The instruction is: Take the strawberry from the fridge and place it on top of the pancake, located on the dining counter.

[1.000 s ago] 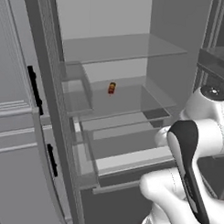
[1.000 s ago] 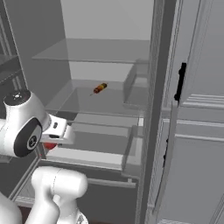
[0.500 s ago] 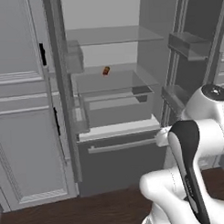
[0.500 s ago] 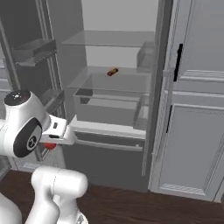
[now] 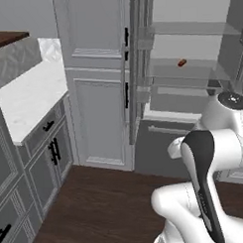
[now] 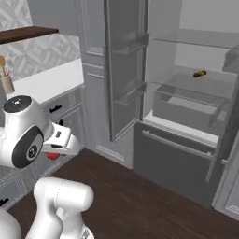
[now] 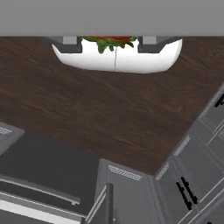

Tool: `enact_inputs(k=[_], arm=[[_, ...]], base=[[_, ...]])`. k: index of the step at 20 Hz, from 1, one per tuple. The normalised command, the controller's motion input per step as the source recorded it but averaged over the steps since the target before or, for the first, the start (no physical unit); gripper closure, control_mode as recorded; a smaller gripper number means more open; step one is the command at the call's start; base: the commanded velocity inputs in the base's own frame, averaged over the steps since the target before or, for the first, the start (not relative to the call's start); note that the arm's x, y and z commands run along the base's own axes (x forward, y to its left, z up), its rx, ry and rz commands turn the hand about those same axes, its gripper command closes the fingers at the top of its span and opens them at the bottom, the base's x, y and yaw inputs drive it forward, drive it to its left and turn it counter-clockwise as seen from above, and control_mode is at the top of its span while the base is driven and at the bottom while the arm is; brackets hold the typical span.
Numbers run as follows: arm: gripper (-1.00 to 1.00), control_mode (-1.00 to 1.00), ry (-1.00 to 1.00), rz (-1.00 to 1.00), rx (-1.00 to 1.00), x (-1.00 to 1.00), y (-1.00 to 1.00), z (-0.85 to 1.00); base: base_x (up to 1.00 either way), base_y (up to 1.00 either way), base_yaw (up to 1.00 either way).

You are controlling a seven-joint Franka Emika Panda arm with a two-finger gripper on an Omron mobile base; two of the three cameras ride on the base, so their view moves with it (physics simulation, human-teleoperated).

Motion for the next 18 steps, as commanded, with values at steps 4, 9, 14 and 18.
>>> enact_inputs(k=[4,9,14,18], arm=[[1.00,1.00,0.00,0.00,0.00,0.00,0.00,0.00],[1.00,1.00,0.00,0.00,0.00,0.00,0.00,0.00],[1.00,1.00,0.00,0.00,0.00,0.00,0.00,0.00],[1.00,1.00,0.00,0.00,0.00,0.00,0.00,0.00]], base=[[-0.91,0.37,0.71],[-0.85,0.66,0.70],[-0.64,0.97,0.59],[-0.01,1.00,0.59]])
